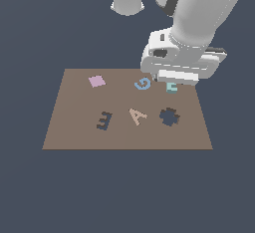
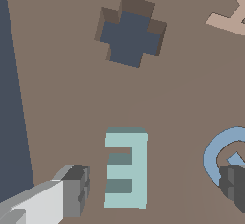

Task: Insert a designated object into the corresponding slot on a board.

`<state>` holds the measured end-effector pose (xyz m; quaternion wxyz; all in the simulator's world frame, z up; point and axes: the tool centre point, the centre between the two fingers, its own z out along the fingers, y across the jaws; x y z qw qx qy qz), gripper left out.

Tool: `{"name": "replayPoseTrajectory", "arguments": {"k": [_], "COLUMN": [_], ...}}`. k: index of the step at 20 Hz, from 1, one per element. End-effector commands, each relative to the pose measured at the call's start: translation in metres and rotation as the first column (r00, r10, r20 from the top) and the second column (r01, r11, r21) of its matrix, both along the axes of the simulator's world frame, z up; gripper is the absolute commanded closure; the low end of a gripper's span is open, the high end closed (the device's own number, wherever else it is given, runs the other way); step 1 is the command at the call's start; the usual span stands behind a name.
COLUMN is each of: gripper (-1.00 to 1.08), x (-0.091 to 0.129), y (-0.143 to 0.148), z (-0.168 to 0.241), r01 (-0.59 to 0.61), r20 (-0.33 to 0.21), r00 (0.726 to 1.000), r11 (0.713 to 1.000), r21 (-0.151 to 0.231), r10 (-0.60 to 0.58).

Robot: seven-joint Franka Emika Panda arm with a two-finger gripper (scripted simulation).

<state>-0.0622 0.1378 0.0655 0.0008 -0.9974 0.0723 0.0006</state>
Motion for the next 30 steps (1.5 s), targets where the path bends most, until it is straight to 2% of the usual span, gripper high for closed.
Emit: {"name": "replayPoseTrajectory", "arguments": {"k": [1, 6, 19, 20, 30], "gripper": [-0.92, -0.92, -0.92, 1.08, 1.08], "x": [-0.002, -0.004, -0.004, -0.004, -0.004], "y": [0.009, 0.017, 0.018, 0.018, 0.018], "z": [-0.008, -0.015, -0.036, -0.036, -0.035], "r01": [0.009, 0.015, 0.015, 0.015, 0.015], "r20": [0.001, 0.001, 0.001, 0.001, 0.001], "r00": [1.000, 1.000, 1.000, 1.000, 1.000], "r11": [1.000, 1.000, 1.000, 1.000, 1.000], "r21": [-0.001, -0.002, -0.002, -0.002, -0.002], "r10": [-0.009, -0.015, -0.015, -0.015, -0.015]}}
